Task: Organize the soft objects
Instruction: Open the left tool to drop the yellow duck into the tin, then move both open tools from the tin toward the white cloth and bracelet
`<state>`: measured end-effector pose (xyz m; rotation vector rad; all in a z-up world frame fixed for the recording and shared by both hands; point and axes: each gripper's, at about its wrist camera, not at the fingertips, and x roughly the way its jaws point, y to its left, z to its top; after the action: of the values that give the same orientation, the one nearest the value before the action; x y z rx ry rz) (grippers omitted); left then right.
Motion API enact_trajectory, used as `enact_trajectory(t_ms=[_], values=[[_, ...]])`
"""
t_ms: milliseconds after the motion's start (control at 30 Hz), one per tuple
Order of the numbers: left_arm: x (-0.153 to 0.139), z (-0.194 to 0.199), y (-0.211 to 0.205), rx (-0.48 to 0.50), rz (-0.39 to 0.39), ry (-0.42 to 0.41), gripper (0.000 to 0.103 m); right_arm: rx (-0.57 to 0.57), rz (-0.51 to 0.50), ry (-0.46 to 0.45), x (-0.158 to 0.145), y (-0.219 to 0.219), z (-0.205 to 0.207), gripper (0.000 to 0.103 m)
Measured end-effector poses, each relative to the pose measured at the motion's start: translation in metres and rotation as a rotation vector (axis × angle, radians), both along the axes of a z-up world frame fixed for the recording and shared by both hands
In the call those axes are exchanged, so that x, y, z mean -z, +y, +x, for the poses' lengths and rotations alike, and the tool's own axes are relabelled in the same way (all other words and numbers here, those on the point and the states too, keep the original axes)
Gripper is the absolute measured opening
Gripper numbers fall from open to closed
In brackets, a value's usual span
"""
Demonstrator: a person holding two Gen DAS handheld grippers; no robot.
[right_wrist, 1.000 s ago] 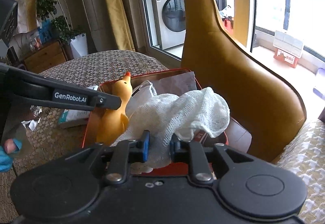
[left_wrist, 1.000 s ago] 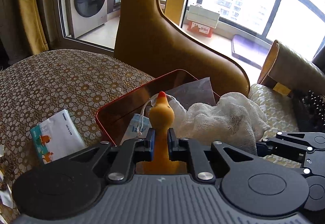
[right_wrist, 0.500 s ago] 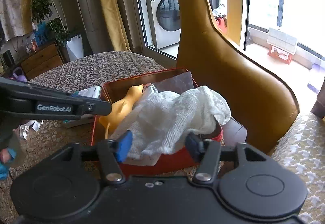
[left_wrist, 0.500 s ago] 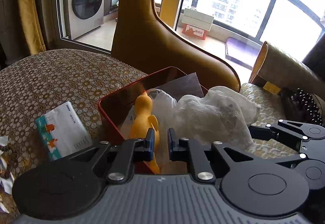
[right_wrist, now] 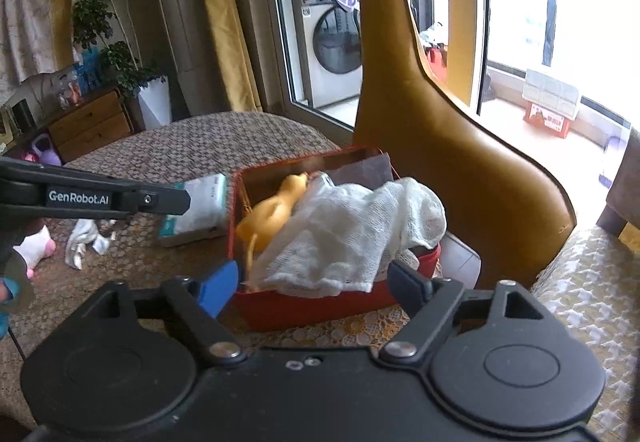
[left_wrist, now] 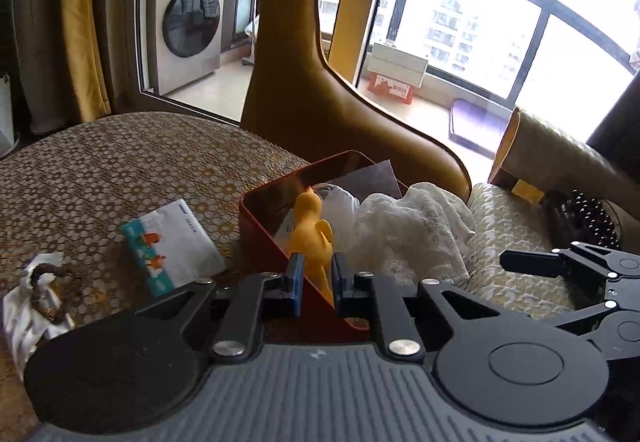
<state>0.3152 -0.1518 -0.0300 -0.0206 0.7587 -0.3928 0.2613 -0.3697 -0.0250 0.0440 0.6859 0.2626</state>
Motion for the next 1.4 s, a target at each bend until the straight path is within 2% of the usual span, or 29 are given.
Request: enact_trajectory(t_ms=[300,567,967,1000,1067,1100,1267,1333,1400], values=[[-0.016,-0.038,0.031,-0.021,-0.019,-0.038,0.014,-0.032,0.034,-0.066,-0.027,0.022,-0.029,0.087],[-0.029,-0.073,0.066,-0.06,0.031,-0.109,0.014,-0.115,0.046,-0.112,-0.044,0.06,-0.047,0.086],[-0.019,-0.1,0.138,-0.144,0.03,-0.107,0.016,-0.23,0.027,-0.108,-0.046,0.125,-0.056,0.086],[-0.016,-0.101,0.146,-0.154,0.024,-0.101,0.024,-0.24,0.025,-0.105,-0.045,0.131,-0.055,0.086],[-0.012,-0.104,0.158,-0.171,0.018,-0.1,0.048,-0.253,0.021,-0.104,-0.043,0.141,-0.056,0.086],[-0.01,-0.106,0.163,-0.181,0.016,-0.107,0.064,-0.261,0.02,-0.1,-0.042,0.147,-0.054,0.086],[-0.001,-0.109,0.184,-0.22,0.027,-0.117,0.068,-0.29,0.017,-0.083,-0.037,0.169,-0.044,0.086],[0.003,-0.107,0.192,-0.244,0.025,-0.12,0.079,-0.301,0.017,-0.072,-0.036,0.178,-0.036,0.086],[0.008,-0.105,0.199,-0.271,0.022,-0.123,0.082,-0.311,0.019,-0.054,-0.036,0.187,-0.026,0.087]])
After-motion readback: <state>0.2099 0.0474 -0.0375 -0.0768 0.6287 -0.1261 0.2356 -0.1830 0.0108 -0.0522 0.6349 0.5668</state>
